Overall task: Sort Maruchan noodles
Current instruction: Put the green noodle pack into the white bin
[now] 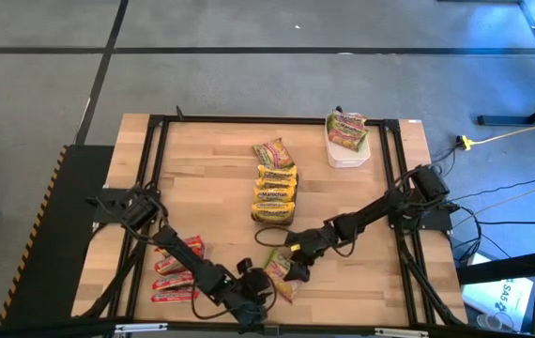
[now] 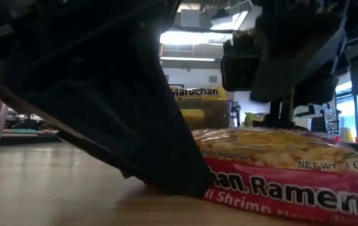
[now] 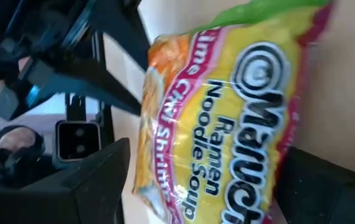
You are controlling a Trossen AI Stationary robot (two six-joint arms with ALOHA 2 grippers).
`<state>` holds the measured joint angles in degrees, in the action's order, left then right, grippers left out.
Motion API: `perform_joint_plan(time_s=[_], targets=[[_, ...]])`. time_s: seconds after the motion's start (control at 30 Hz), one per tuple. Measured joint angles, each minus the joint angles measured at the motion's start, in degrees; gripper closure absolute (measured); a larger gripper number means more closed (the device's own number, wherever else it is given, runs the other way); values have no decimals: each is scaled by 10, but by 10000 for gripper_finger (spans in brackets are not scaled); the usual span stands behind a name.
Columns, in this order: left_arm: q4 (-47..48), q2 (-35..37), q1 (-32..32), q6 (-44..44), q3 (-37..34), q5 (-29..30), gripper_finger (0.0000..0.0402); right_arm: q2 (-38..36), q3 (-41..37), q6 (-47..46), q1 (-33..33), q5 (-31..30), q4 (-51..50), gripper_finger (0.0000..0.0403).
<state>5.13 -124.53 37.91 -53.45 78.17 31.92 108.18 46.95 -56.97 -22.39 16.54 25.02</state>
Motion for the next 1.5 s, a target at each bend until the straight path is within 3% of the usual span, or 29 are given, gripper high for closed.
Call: perform_joint_plan(time_s=[0.1,0.37,0.73,0.83,1.07,1.23,1.5], targets=[[-1,0,-3,4,0,-1,259,1,14,2,-7,4,0,61],[-19,0,-7,31,-1,39,259,1,31,18,-21,-63,14,82],[-14,7,4,45,0,31,259,-10,32,67,-21,-49,-2,292],[1,18,11,46,0,12,259,-32,32,99,-21,-50,-32,307],[69,61,28,64,0,-6,259,-139,33,186,-20,-87,-203,302],[79,77,23,115,0,-58,259,-246,33,270,-3,-138,-364,293],[70,77,-32,194,-6,-142,259,-424,33,406,126,-244,-612,302]])
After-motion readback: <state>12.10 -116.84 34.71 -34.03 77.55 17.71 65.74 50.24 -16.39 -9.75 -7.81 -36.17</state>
